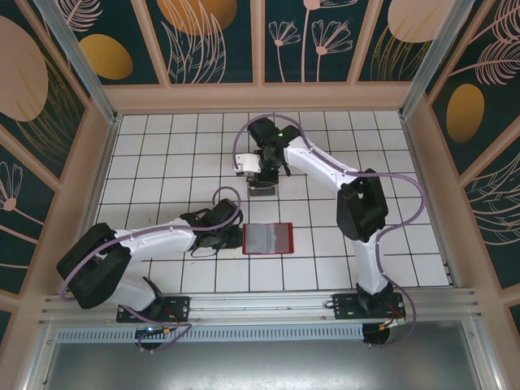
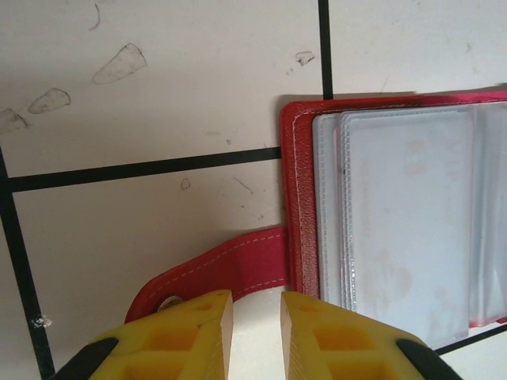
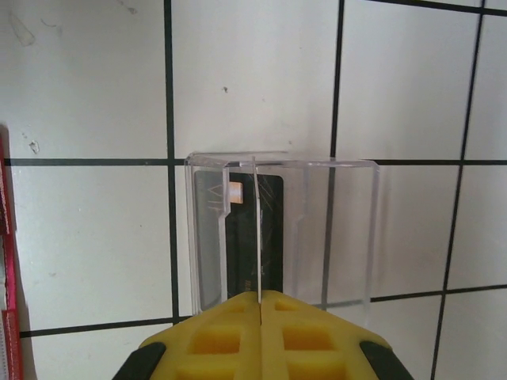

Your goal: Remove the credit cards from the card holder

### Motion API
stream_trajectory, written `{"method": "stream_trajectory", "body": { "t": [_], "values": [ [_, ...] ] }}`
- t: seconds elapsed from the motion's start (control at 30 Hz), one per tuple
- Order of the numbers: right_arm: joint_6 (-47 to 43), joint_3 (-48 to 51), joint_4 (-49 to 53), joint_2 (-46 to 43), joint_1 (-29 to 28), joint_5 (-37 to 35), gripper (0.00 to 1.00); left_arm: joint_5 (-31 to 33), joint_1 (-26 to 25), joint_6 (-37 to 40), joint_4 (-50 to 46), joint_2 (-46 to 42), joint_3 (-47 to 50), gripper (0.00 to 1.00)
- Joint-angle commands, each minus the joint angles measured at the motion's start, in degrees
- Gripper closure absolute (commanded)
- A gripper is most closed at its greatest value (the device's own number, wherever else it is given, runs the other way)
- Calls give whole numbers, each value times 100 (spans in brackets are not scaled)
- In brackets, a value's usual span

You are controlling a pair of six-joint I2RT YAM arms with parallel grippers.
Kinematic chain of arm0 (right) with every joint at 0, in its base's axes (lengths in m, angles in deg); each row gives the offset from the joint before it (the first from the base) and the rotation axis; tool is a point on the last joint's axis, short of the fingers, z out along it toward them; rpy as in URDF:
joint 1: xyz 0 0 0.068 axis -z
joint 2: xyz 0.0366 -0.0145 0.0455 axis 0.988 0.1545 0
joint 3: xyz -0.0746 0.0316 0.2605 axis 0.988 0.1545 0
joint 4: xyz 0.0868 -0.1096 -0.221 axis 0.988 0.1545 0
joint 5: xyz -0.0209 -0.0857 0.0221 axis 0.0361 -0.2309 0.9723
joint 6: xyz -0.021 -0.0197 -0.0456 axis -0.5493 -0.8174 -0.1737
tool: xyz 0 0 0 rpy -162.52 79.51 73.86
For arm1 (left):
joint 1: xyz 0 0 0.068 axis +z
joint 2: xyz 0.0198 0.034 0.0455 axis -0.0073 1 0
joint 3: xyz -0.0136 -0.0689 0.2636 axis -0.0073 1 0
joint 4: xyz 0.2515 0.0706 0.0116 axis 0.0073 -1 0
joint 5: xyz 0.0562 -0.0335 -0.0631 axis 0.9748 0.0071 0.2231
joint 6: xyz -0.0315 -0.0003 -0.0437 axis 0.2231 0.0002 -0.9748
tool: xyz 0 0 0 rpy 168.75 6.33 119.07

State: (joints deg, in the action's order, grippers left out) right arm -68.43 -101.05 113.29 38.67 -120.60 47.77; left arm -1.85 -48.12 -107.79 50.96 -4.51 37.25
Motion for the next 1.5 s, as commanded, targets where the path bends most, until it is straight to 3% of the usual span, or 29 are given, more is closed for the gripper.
{"method": "stream_trajectory", "body": {
  "t": [0.0,0.43,0.93,1.37,1.47],
  "values": [
    [-112,-271,482,264,-26,116,100,140,-33,-101,4,-97,46,75],
    [-25,-271,542,518,2,55,100,190,-33,-142,-77,-213,86,76],
    [119,-212,516,160,125,-209,100,192,-36,-162,-35,-226,106,75],
    [96,-330,517,605,79,-173,100,202,-36,-193,-45,-245,139,75],
    [96,-376,406,644,76,-238,90,202,-29,-193,-44,-243,153,75]
  ]
}}
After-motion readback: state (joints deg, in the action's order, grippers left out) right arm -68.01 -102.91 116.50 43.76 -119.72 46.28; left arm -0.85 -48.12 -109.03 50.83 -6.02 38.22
